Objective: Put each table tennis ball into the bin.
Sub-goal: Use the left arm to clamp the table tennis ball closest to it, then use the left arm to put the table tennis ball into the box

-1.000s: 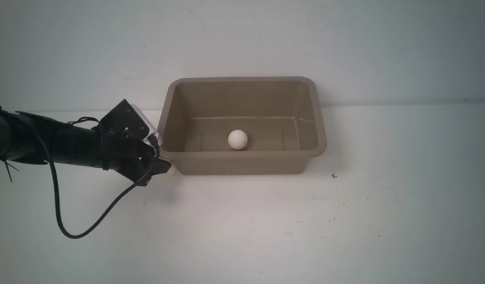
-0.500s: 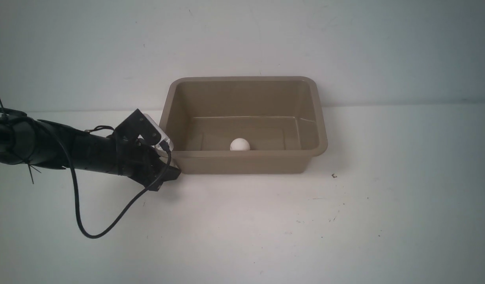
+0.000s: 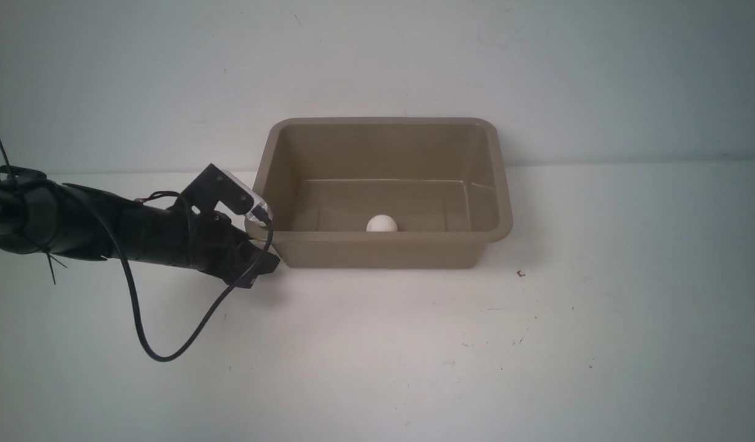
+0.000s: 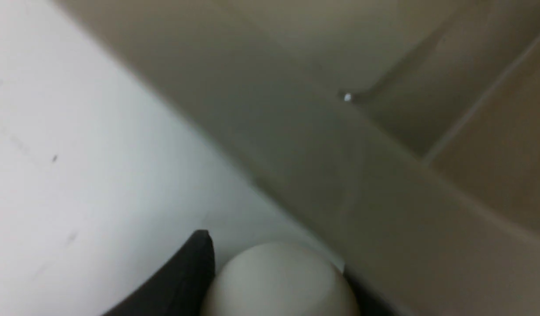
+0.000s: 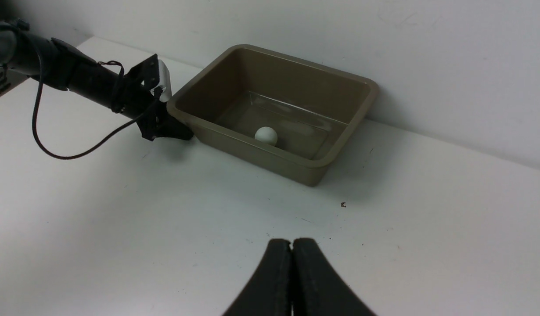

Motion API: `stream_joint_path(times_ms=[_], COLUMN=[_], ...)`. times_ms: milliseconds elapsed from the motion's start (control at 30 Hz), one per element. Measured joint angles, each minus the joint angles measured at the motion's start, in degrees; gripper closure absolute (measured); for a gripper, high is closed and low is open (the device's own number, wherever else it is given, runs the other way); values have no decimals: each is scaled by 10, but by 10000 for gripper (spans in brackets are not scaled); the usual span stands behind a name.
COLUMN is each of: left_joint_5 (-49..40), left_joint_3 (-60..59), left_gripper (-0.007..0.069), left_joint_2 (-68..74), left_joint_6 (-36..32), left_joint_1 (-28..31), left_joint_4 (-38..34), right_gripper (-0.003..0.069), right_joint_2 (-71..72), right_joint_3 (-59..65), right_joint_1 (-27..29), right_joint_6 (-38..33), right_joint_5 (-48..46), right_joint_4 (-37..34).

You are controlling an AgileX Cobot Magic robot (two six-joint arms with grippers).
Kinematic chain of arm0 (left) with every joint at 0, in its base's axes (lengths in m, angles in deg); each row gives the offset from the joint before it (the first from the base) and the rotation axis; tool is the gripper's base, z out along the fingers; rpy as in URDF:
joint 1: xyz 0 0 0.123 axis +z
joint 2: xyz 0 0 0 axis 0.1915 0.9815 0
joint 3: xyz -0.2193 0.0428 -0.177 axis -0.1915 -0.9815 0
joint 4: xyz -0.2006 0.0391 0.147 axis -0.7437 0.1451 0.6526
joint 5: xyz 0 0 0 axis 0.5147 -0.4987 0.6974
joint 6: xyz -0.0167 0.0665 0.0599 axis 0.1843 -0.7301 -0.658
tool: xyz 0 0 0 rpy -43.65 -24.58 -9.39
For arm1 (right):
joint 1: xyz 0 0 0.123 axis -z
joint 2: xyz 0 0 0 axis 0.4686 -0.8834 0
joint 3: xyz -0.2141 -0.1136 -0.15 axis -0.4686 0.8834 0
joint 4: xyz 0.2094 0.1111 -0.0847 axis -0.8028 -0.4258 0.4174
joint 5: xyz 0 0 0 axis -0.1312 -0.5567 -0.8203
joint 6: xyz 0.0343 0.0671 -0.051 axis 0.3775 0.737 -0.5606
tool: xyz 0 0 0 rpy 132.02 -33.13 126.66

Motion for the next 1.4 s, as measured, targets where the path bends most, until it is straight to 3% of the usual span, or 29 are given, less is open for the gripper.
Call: stream_joint_path(times_ms=[200,400,667,900,1100,1167,1267,1400], left_joint_5=[62,59,95,177,184,187,190,197], left_joint_3=[-2,-2,-2,-2,-2,-2,-2,-6], left_gripper=[282,282,282,282,262,178,114,142], left_joint_2=[-69,-166,-183,-118,-77,-73,-80,-131], left_joint_6=[109,186,80,-69,-93,-94,-94,-84], left_joint_1=[15,28,-86,-153,-164,-165,-165,-165], left_joint_4=[126,96,-61,-190,-221,-227,-228,-227], right_gripper=[676,676,676,676,676,676,676,676], right_joint_2=[0,0,0,0,0,0,0,2], right_joint_3=[0,0,0,0,0,0,0,0], right_joint_1=[0,0,0,0,0,0,0,0], right_joint_6=[0,0,0,0,0,0,0,-13], right_joint_5=[0,0,0,0,0,0,0,0], right_joint_4=[2,3,3,3,-7,-15,-15,0])
